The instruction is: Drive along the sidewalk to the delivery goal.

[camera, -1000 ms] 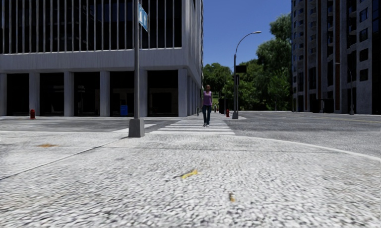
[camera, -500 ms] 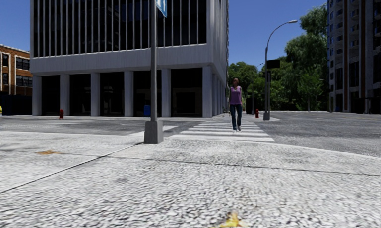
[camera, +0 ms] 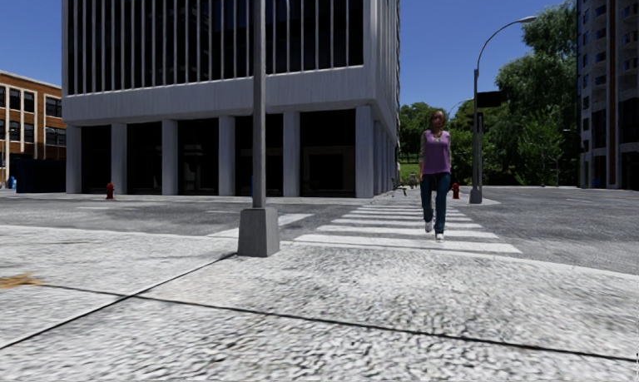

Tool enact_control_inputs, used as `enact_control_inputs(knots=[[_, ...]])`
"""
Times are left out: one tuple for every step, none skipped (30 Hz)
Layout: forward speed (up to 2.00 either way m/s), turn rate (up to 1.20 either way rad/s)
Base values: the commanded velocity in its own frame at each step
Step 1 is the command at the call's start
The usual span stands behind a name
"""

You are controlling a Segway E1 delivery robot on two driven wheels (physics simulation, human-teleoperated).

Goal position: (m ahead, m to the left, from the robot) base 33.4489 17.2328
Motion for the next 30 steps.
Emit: enact_control_inputs(knots=[[2.00, 0.00], [2.00, 0.00], [2.00, 0.00], [2.00, 0.00], [2.00, 0.00], [2.00, 0.00], [2.00, 0.00], [2.00, -0.02], [2.00, -0.11], [2.00, -0.17], [2.00, -0.22], [2.00, -0.22], [2.00, -0.24], [2.00, -0.28], [2.00, -0.29], [2.00, -0.30], [2.00, -0.30], [2.00, -0.30], [2.00, -0.30], [2.00, -0.31], [2.00, -0.38], [2.00, -0.40], [2.00, -0.40], [2.00, -0.41], [2.00, -0.41], [2.00, -0.41], [2.00, -0.41], [2.00, -0.41], [2.00, -0.45], [2.00, -0.46]])
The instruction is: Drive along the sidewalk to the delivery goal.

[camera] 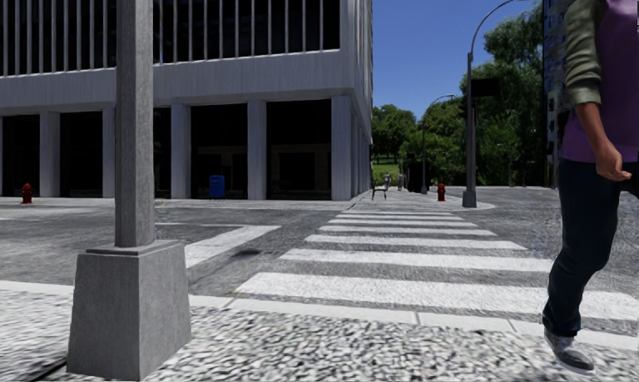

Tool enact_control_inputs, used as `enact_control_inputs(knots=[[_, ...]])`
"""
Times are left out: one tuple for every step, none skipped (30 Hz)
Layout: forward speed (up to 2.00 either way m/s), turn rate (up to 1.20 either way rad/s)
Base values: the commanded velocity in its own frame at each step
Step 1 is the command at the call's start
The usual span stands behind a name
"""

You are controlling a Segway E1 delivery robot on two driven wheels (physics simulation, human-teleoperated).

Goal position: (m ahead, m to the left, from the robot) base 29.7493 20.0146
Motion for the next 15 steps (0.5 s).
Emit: enact_control_inputs(knots=[[2.00, -0.47], [2.00, -0.48], [2.00, -0.48], [2.00, -0.48], [2.00, -0.48], [2.00, -0.48], [2.00, -0.48], [2.00, -0.48], [2.00, -0.48], [2.00, -0.47], [2.00, -0.41], [2.00, -0.37], [2.00, -0.37], [2.00, -0.36], [2.00, -0.35]])
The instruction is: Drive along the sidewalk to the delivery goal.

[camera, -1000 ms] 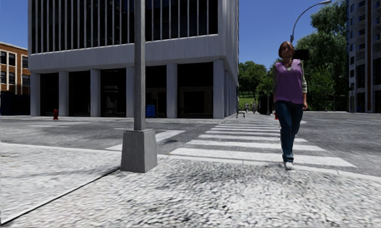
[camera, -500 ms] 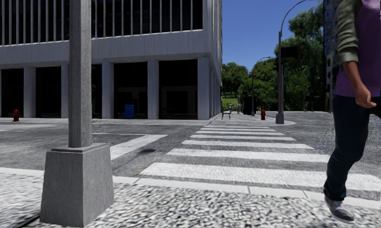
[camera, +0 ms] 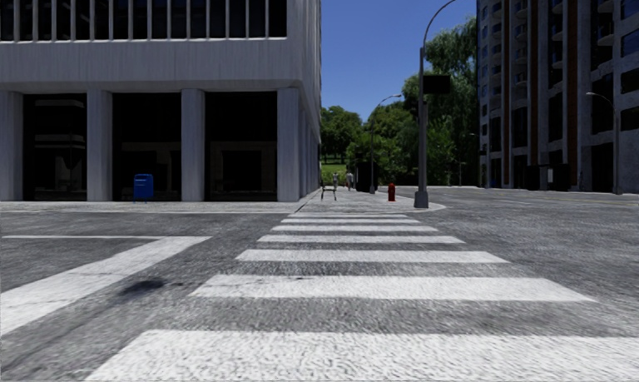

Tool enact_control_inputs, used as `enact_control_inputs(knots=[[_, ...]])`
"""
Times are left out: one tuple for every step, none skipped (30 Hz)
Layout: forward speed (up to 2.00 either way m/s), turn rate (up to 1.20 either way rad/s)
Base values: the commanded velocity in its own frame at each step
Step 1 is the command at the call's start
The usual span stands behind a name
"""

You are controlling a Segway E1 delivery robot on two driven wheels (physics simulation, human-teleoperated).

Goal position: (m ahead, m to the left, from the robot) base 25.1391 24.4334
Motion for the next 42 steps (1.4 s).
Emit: enact_control_inputs(knots=[[2.00, -0.10], [1.97, 0.00], [1.97, 0.00], [1.82, 0.00], [1.66, 0.00], [1.51, 0.00], [1.39, 0.00], [1.39, 0.00], [1.36, 0.00], [1.34, 0.00], [1.33, 0.00], [1.33, 0.00], [1.33, 0.00], [1.33, 0.00], [1.33, 0.00], [1.33, 0.00], [1.33, 0.00], [1.33, 0.00], [1.33, 0.00], [1.33, 0.00], [1.33, 0.00], [1.34, 0.00], [1.36, 0.00], [1.39, 0.00], [1.49, 0.00], [1.49, 0.00], [1.52, 0.00], [1.54, 0.00], [1.55, 0.00], [1.55, 0.00], [1.57, 0.00], [1.58, 0.00], [1.58, 0.00], [1.58, 0.00], [1.58, 0.00], [1.61, 0.00], [1.79, 0.00], [2.00, 0.00], [2.00, 0.00], [2.00, 0.00], [2.00, 0.00], [2.00, 0.00]])
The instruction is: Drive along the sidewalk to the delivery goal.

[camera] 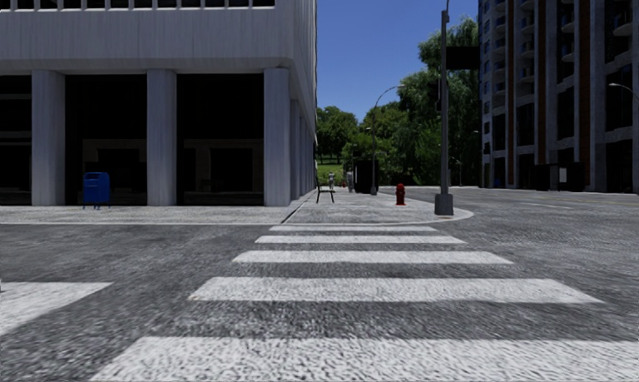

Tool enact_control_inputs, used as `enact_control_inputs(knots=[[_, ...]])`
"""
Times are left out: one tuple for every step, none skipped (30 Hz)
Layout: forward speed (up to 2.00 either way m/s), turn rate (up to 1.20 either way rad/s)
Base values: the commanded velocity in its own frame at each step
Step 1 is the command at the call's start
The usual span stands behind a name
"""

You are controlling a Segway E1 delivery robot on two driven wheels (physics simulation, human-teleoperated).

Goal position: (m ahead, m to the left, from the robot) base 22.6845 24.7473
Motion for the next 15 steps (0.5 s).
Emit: enact_control_inputs(knots=[[2.00, 0.00], [2.00, 0.00], [2.00, 0.00], [2.00, 0.00], [2.00, 0.00], [2.00, 0.00], [2.00, 0.00], [2.00, 0.00], [2.00, 0.00], [2.00, 0.00], [2.00, 0.00], [2.00, 0.00], [2.00, 0.00], [2.00, 0.00], [2.00, 0.00]])
